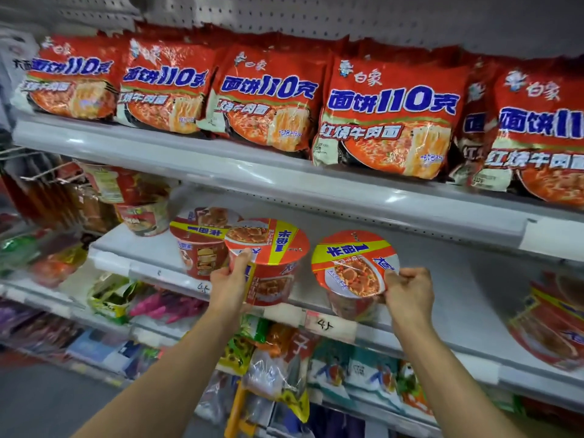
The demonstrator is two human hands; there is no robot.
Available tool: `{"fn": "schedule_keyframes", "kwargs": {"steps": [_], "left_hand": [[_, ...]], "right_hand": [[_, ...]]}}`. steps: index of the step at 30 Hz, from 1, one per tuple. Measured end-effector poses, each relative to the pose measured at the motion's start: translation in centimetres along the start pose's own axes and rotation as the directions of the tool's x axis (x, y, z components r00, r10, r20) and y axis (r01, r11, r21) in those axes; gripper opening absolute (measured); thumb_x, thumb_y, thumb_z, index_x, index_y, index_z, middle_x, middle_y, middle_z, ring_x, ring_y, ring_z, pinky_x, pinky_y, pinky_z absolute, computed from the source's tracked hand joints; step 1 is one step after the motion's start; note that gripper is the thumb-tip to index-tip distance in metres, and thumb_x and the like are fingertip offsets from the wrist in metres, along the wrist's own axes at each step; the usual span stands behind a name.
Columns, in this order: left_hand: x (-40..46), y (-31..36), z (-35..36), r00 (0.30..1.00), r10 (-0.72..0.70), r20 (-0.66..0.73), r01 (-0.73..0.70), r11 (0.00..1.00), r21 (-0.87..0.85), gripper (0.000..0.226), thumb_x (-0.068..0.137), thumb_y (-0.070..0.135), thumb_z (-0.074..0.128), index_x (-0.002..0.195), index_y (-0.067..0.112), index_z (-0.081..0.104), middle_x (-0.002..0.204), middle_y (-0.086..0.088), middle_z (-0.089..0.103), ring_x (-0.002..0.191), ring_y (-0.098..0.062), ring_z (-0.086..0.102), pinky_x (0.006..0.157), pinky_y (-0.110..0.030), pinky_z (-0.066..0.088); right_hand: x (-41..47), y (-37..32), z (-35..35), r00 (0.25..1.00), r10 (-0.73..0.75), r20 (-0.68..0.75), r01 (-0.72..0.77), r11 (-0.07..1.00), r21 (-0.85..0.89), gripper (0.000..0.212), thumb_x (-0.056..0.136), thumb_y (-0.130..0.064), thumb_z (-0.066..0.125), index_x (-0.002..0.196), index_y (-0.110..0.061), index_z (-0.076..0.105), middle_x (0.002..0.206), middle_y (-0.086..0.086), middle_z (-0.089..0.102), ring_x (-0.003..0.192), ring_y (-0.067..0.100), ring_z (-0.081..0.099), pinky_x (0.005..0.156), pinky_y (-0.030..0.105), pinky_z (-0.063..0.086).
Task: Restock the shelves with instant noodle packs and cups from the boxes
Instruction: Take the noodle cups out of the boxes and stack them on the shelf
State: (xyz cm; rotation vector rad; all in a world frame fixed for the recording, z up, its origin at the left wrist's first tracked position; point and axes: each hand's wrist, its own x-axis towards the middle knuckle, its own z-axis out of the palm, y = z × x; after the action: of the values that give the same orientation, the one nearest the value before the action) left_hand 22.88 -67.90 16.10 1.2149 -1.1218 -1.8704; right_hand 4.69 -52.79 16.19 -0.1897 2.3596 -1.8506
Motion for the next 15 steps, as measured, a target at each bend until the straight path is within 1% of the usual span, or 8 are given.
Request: {"fn": "schedule_keyframes", "kwargs": {"steps": [2, 4, 5, 7, 9, 11, 14, 15], "left_hand": [[0.8, 0.1, 0.3, 1.0, 0.012, -0.017, -0.012, 1.0, 0.005, 0.061, 0.092, 0.042, 0.056, 0.135, 0.01, 0.027, 0.099, -0.005, 0.058, 0.094, -0.027, 0.057, 0.089, -0.047, 0.046], [1.5, 0.2, 0.1, 1.0, -0.013, -0.027, 0.013, 1.0, 0.022, 0.06, 0.091, 0.043, 0.057, 0.133, 0.012, 0.028, 0.105, -0.007, 0.057, 0.101, -0.028, 0.054, 0.099, -0.051, 0.04], [1.8, 0.4, 0.0, 1.0, -0.012, -0.026, 0.013, 0.999, 0.033, 0.055, 0.091, 0.044, 0.056, 0.129, 0.014, 0.03, 0.104, -0.007, 0.057, 0.103, -0.029, 0.053, 0.1, -0.051, 0.038], [2.3, 0.4, -0.3, 1.0, -0.011, -0.019, 0.011, 0.999, 0.032, 0.047, 0.091, 0.044, 0.056, 0.121, 0.018, 0.031, 0.103, -0.006, 0.057, 0.105, -0.029, 0.053, 0.1, -0.05, 0.037], [2.5, 0.3, -0.2, 1.0, -0.01, 0.003, 0.01, 0.999, 0.043, 0.05, 0.091, 0.045, 0.056, 0.123, 0.018, 0.03, 0.109, -0.006, 0.057, 0.106, -0.028, 0.055, 0.099, -0.049, 0.04], [2.4, -0.1, -0.2, 1.0, 0.003, 0.002, -0.003, 0.999, 0.043, 0.05, 0.091, 0.045, 0.056, 0.124, 0.018, 0.03, 0.109, -0.006, 0.058, 0.102, -0.026, 0.057, 0.093, -0.045, 0.044], [2.6, -0.5, -0.7, 1.0, -0.023, -0.007, 0.024, 1.0, 0.015, 0.052, 0.09, 0.043, 0.057, 0.126, 0.017, 0.03, 0.112, -0.008, 0.059, 0.102, -0.026, 0.059, 0.091, -0.044, 0.047], [2.7, -0.5, -1.0, 1.0, -0.025, -0.003, 0.025, 1.0, 0.017, 0.052, 0.09, 0.042, 0.058, 0.126, 0.016, 0.03, 0.111, -0.008, 0.059, 0.099, -0.025, 0.06, 0.09, -0.043, 0.047]], "right_hand": [[0.7, 0.3, 0.7, 1.0, 0.016, 0.005, -0.016, 1.0, 0.01, 0.022, 0.09, -0.009, 0.06, 0.084, -0.018, 0.042, 0.084, 0.004, 0.056, 0.088, 0.031, 0.064, 0.078, 0.054, 0.056], [1.1, 0.5, 1.3, 1.0, 0.027, 0.012, -0.027, 0.999, 0.018, 0.028, 0.09, -0.01, 0.06, 0.079, -0.024, 0.039, 0.086, 0.006, 0.058, 0.089, 0.032, 0.065, 0.078, 0.054, 0.056], [1.3, 0.5, 1.6, 0.999, 0.03, 0.017, -0.03, 0.999, 0.026, 0.029, 0.091, -0.01, 0.06, 0.078, -0.025, 0.039, 0.087, 0.007, 0.058, 0.089, 0.032, 0.065, 0.077, 0.054, 0.056], [1.5, 0.5, 2.1, 0.999, 0.029, 0.019, -0.03, 0.999, 0.033, 0.029, 0.091, -0.01, 0.06, 0.078, -0.025, 0.038, 0.088, 0.007, 0.059, 0.089, 0.033, 0.065, 0.077, 0.054, 0.056], [1.5, 0.4, 2.5, 0.999, 0.033, 0.017, -0.034, 0.999, 0.038, 0.027, 0.092, -0.01, 0.06, 0.08, -0.023, 0.039, 0.091, 0.009, 0.059, 0.089, 0.033, 0.065, 0.077, 0.054, 0.056], [1.4, 0.3, 3.0, 0.999, 0.034, 0.009, -0.035, 0.999, 0.041, 0.023, 0.092, -0.01, 0.059, 0.085, -0.019, 0.04, 0.092, 0.01, 0.059, 0.09, 0.033, 0.065, 0.077, 0.054, 0.056], [1.1, 0.2, 3.5, 0.999, 0.036, 0.006, -0.036, 0.999, 0.041, 0.02, 0.092, -0.009, 0.059, 0.091, -0.015, 0.04, 0.093, 0.011, 0.059, 0.092, 0.034, 0.065, 0.078, 0.054, 0.056], [0.9, 0.1, 3.6, 0.999, 0.037, 0.007, -0.038, 0.999, 0.039, 0.019, 0.092, -0.01, 0.059, 0.093, -0.014, 0.04, 0.096, 0.012, 0.059, 0.092, 0.034, 0.065, 0.078, 0.054, 0.056]]}}
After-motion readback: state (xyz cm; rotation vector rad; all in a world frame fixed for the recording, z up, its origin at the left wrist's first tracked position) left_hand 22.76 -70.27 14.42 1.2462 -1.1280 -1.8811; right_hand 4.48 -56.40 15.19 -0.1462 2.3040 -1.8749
